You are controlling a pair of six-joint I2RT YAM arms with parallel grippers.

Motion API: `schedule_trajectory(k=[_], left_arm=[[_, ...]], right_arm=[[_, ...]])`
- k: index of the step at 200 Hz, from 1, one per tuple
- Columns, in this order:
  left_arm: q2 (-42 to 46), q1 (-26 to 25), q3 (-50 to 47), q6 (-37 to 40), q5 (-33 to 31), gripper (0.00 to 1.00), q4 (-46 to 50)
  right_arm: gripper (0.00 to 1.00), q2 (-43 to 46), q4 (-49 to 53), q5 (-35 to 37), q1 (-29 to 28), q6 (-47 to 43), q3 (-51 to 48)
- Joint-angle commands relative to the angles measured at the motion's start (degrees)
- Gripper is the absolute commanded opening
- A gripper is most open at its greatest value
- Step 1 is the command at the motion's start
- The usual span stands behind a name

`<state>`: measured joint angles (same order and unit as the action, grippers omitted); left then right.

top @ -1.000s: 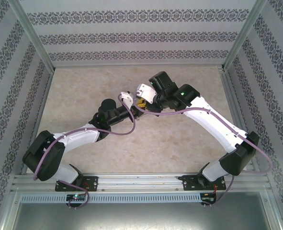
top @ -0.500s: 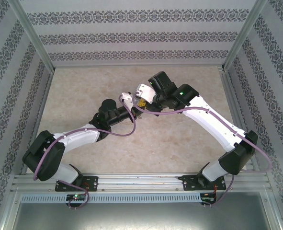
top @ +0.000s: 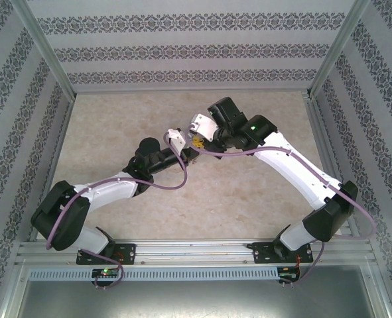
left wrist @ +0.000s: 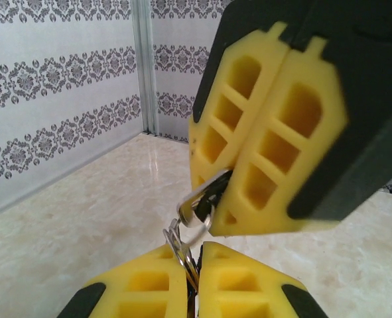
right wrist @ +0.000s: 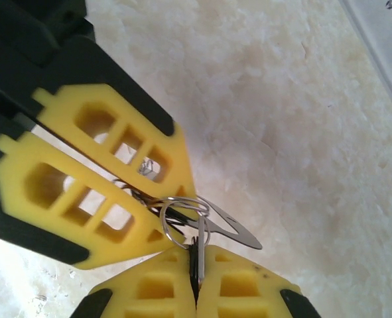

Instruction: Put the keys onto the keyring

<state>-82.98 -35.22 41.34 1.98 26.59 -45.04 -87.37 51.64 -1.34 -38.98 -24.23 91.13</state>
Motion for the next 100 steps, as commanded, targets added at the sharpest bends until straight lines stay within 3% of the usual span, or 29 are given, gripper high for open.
schedule_trajectory(k=[1,100], left_arm=[[2.4,0.0,0.5,1.8,4.0,0.00,-2.1],[4.4,2.2,2.6,-1.8,13.5,0.00,1.9]], right_arm=[[0.00,1.6,-2.1,0.7,1.8,1.3,1.3],[0.00,3.7,-5.7,-3.5,6.0,3.4,-1.1]])
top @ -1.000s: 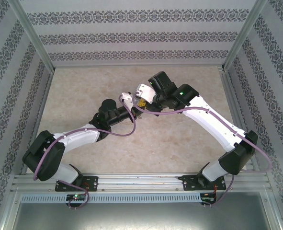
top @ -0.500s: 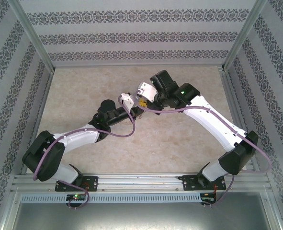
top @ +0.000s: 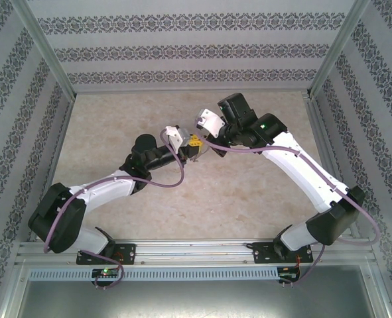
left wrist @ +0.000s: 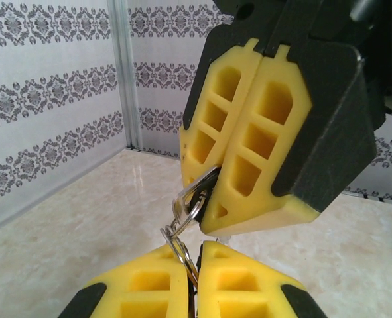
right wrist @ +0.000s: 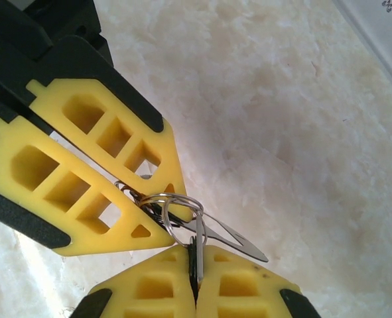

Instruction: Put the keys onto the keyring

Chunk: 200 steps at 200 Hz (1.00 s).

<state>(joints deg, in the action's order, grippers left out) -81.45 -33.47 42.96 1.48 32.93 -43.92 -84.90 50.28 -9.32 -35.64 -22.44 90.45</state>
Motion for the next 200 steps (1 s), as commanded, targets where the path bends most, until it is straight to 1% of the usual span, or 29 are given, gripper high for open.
schedule_trajectory(k=[1,24,51,62,75,84,91,98,120,142,165,200], left_arm=[[2.9,0.4,1.0,-1.3,7.3,0.00,0.8],[3.7,0.7,1.8,-1.4,8.8,0.00,2.8],[4.3,0.8,2.6,-1.2,10.1,0.00,4.9],[4.4,0.9,3.0,-1.0,10.3,0.00,5.7],[4.6,1.0,3.4,-0.7,10.8,0.00,7.1],[4.7,1.0,3.9,-0.3,11.2,0.00,8.3],[5.0,1.2,4.4,0.1,11.5,0.00,9.6],[5.1,1.3,4.7,0.5,11.8,0.00,10.9],[5.6,1.9,5.7,1.7,12.9,0.00,14.3],[5.5,2.7,6.3,1.4,14.4,0.00,15.6],[5.0,4.4,7.3,-0.2,17.8,0.00,16.5],[4.1,6.2,9.6,-2.1,22.9,0.00,18.6]], right_arm=[[0.00,1.2,-4.4,4.5,2.7,1.7,-0.4],[0.00,1.0,-4.7,5.5,2.9,2.2,-0.3],[0.00,1.1,-5.0,4.9,3.3,2.4,-0.6],[0.07,1.2,-5.1,4.0,3.7,2.7,-0.8],[0.10,1.6,-5.3,2.6,4.3,3.2,-1.2],[0.16,1.9,-5.4,1.2,4.8,3.6,-1.7],[0.23,2.3,-5.9,0.3,5.3,4.2,-2.3],[0.28,3.0,-6.6,-0.5,5.8,4.7,-3.2],[0.38,5.8,-9.8,-5.7,8.2,7.7,-6.3],[0.41,9.5,-14.9,-11.4,11.3,11.5,-10.1],[0.42,12.5,-19.1,-17.5,14.1,14.8,-13.6],[0.44,15.9,-27.9,-25.1,16.6,20.2,-19.9]])
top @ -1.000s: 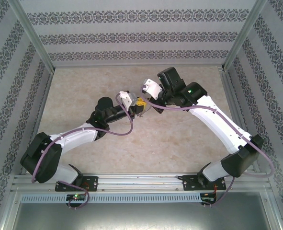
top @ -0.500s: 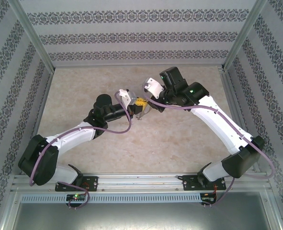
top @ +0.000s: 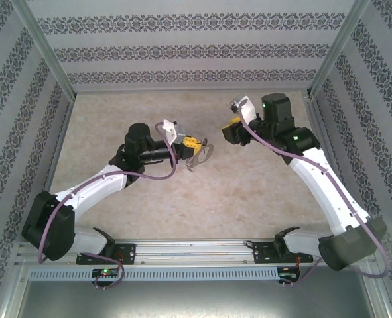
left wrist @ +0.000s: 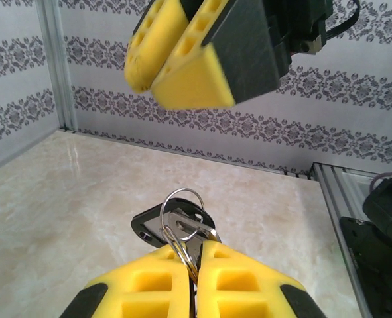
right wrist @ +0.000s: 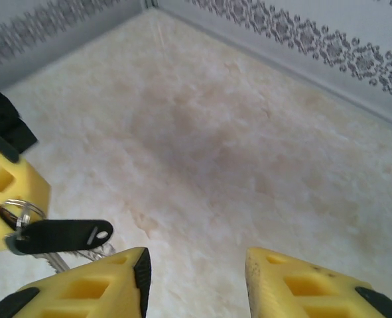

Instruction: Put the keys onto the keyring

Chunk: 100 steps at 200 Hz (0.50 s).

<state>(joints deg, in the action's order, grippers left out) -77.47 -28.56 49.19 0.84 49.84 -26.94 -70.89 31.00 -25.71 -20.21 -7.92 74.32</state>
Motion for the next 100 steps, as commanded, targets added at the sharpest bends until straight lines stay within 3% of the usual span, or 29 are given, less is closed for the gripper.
schedule_trajectory(k=[1,66,100], left_arm=[[0.1,1.4,3.5,-1.4,6.1,0.00,1.6],[-2.7,5.1,7.5,-4.6,14.7,0.00,5.0],[-4.5,5.6,9.3,-5.6,17.1,0.00,5.9]], right_arm=[[0.44,2.0,-8.9,-9.0,1.2,5.8,-4.0],[0.49,5.1,-29.3,-20.8,2.1,14.7,-15.9],[0.51,3.1,-32.6,-27.7,2.2,15.1,-16.1]])
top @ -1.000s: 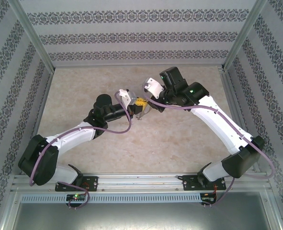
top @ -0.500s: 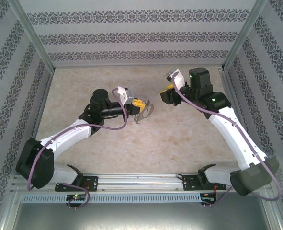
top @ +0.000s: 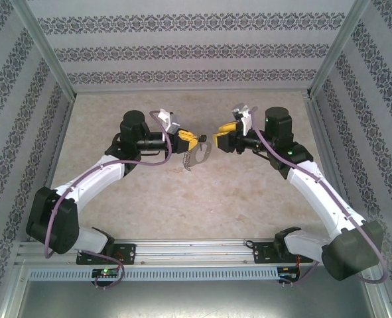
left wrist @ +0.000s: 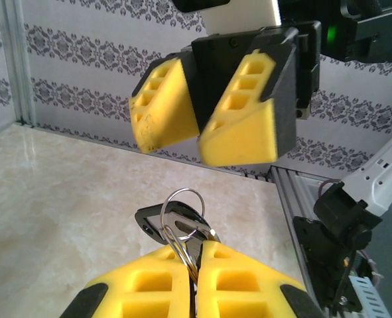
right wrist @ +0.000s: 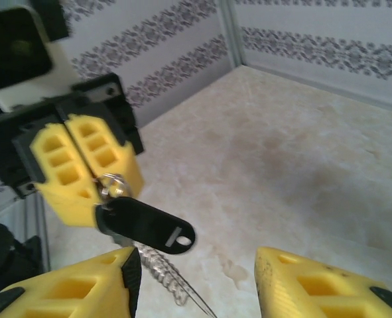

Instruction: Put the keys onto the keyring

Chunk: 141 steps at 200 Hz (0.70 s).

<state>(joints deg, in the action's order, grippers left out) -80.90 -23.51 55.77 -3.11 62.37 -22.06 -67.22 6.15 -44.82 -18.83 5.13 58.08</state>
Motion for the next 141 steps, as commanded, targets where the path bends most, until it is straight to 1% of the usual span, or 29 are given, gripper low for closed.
schedule_trajectory(k=[1,20,64,94,141], left_arm=[[-1.1,0.6,2.8,-1.7,4.7,0.00,1.0],[-2.4,0.6,4.4,-1.9,6.4,0.00,2.7],[-3.6,0.6,5.4,-2.5,7.8,0.00,2.9],[-4.3,0.6,5.9,-2.9,8.7,0.00,2.9],[-4.7,0.6,6.5,-3.2,9.8,0.00,3.1]], right_arm=[[0.51,-0.7,-7.8,-8.8,0.8,2.1,0.2],[0.55,-2.4,-9.8,-13.1,0.8,2.3,0.8],[0.59,-6.1,-10.7,-16.0,0.1,3.0,3.4],[0.59,-8.0,-10.9,-17.8,-0.4,2.8,4.4],[0.52,-11.2,-10.5,-21.7,-1.2,2.2,5.6]])
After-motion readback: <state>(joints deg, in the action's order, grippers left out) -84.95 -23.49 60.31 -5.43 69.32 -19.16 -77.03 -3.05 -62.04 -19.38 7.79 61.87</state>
